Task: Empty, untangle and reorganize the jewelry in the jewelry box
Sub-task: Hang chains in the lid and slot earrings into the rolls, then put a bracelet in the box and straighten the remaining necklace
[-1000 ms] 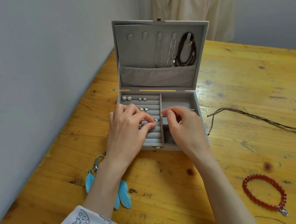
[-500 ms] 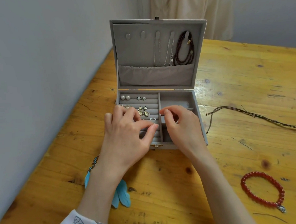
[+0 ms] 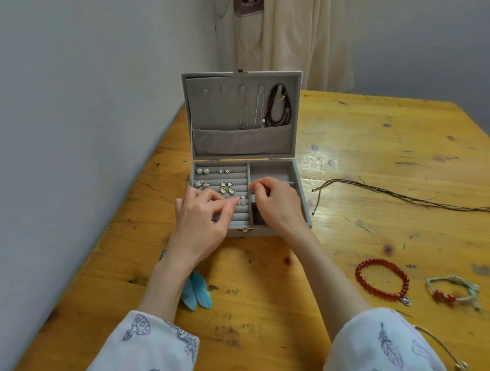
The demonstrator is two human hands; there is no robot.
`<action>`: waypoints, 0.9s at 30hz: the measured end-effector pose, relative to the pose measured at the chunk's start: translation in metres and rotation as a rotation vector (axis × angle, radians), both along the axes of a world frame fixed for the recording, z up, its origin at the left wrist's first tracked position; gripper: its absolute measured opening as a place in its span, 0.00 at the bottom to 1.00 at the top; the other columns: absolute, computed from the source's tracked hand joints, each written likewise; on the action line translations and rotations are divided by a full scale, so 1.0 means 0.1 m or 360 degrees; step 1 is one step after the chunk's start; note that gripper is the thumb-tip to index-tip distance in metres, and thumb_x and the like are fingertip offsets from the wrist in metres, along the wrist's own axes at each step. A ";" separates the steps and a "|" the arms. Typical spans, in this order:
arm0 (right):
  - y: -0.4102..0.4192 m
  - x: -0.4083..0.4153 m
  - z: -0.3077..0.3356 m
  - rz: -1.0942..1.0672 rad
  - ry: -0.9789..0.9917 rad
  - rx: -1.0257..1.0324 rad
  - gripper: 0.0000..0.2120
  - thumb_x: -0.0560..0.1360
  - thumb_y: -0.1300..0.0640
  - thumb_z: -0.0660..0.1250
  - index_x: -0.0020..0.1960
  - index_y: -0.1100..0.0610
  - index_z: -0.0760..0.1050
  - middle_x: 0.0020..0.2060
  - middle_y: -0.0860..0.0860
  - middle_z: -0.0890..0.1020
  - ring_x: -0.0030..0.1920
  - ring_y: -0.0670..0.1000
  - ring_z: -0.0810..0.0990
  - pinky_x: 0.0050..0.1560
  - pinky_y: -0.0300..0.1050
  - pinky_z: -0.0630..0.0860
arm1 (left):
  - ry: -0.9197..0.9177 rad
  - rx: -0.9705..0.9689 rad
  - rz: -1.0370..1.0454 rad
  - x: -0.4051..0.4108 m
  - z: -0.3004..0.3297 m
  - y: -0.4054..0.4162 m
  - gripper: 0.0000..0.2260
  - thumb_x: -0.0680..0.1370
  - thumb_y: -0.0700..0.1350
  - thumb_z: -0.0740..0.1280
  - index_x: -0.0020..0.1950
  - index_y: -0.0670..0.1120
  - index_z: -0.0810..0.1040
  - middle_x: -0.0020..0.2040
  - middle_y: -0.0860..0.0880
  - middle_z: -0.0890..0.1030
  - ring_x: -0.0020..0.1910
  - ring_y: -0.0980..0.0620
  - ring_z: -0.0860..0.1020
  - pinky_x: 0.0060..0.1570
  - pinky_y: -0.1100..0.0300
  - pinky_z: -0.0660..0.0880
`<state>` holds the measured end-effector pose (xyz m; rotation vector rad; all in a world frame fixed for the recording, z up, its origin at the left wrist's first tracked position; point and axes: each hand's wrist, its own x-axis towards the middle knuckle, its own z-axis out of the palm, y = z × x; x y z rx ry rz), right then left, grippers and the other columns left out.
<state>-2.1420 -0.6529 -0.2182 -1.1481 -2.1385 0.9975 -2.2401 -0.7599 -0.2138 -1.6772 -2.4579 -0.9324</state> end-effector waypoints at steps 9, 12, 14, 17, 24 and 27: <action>-0.24 0.68 0.26 0.0134 -0.0026 -0.0052 0.13 0.78 0.59 0.57 0.58 0.59 0.76 0.54 0.54 0.81 0.55 0.51 0.77 0.50 0.37 0.68 | -0.0253 -0.0022 -0.0340 0.66 0.17 -0.18 0.13 0.78 0.44 0.61 0.62 0.50 0.75 0.48 0.53 0.74 0.50 0.55 0.72 0.52 0.62 0.68; -0.29 1.07 0.31 0.0067 0.0024 0.0014 0.12 0.78 0.60 0.58 0.55 0.59 0.78 0.52 0.53 0.82 0.53 0.50 0.78 0.50 0.37 0.69 | -0.0320 -0.0087 -0.0500 1.00 0.13 -0.18 0.13 0.78 0.44 0.62 0.62 0.49 0.75 0.49 0.53 0.75 0.50 0.56 0.73 0.53 0.60 0.71; -0.28 1.35 0.32 0.0032 0.0023 0.0074 0.11 0.78 0.61 0.58 0.55 0.58 0.78 0.51 0.52 0.82 0.52 0.48 0.78 0.51 0.36 0.70 | -0.0342 -0.0127 -0.0557 1.19 0.05 -0.16 0.13 0.78 0.45 0.61 0.63 0.50 0.74 0.53 0.52 0.75 0.53 0.57 0.73 0.56 0.59 0.71; -0.22 1.75 0.30 -0.0014 -0.0087 0.0187 0.10 0.77 0.61 0.60 0.54 0.58 0.78 0.51 0.52 0.82 0.49 0.46 0.78 0.49 0.35 0.70 | -0.0255 -0.0155 -0.0529 1.36 -0.13 -0.11 0.15 0.79 0.46 0.59 0.66 0.51 0.70 0.63 0.52 0.71 0.63 0.56 0.67 0.67 0.60 0.63; -0.21 2.28 0.07 0.0147 -0.0523 0.0250 0.07 0.74 0.53 0.65 0.51 0.52 0.78 0.47 0.47 0.75 0.52 0.48 0.73 0.53 0.43 0.71 | 0.0213 -0.0307 -0.0391 1.42 -0.50 -0.10 0.21 0.80 0.51 0.51 0.73 0.52 0.57 0.74 0.53 0.58 0.73 0.57 0.53 0.70 0.61 0.41; -0.22 2.27 0.00 0.0254 -0.0795 0.0363 0.11 0.74 0.48 0.65 0.54 0.50 0.75 0.53 0.48 0.73 0.56 0.50 0.68 0.57 0.47 0.66 | 0.0219 -0.0287 -0.0384 1.41 -0.52 -0.08 0.20 0.79 0.51 0.52 0.72 0.53 0.59 0.74 0.53 0.59 0.73 0.58 0.54 0.70 0.61 0.43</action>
